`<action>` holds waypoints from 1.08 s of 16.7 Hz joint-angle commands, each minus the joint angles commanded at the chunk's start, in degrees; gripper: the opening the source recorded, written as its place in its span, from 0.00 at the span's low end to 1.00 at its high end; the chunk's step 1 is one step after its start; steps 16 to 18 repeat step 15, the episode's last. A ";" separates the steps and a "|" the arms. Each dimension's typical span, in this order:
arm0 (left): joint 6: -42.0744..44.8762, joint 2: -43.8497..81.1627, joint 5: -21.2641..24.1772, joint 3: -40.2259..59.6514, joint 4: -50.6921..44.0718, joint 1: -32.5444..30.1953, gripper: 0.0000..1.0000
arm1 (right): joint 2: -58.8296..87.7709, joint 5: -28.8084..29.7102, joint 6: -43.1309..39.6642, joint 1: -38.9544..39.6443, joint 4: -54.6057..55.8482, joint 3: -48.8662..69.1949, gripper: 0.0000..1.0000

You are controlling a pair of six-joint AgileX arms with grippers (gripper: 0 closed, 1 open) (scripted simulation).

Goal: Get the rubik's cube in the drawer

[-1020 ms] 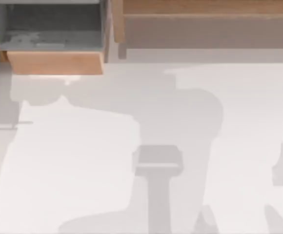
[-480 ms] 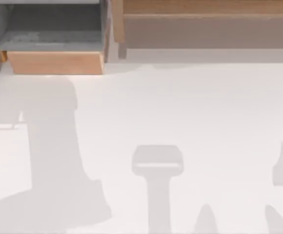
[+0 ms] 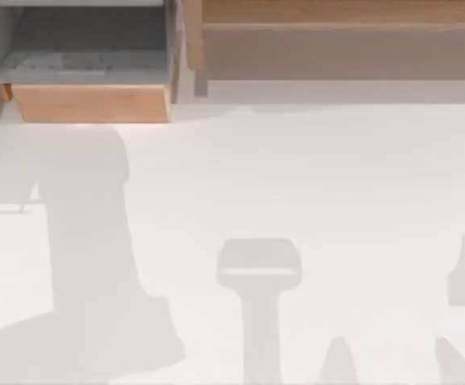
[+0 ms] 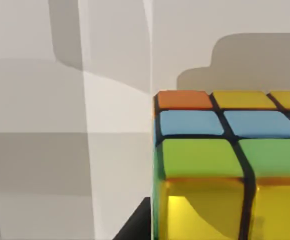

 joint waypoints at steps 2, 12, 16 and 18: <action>0.00 0.00 0.00 0.00 0.00 0.00 0.45 | 0.00 0.00 0.00 0.00 0.00 0.00 1.00; 0.00 0.00 0.00 0.00 0.00 0.00 1.00 | 0.00 0.00 0.00 0.00 0.00 0.00 1.00; 0.00 0.00 0.00 0.00 0.00 0.00 1.00 | 0.00 0.00 0.00 0.00 0.00 0.00 1.00; 0.00 0.00 0.00 0.00 0.00 0.00 1.00 | 0.00 0.00 0.00 0.00 0.00 0.00 1.00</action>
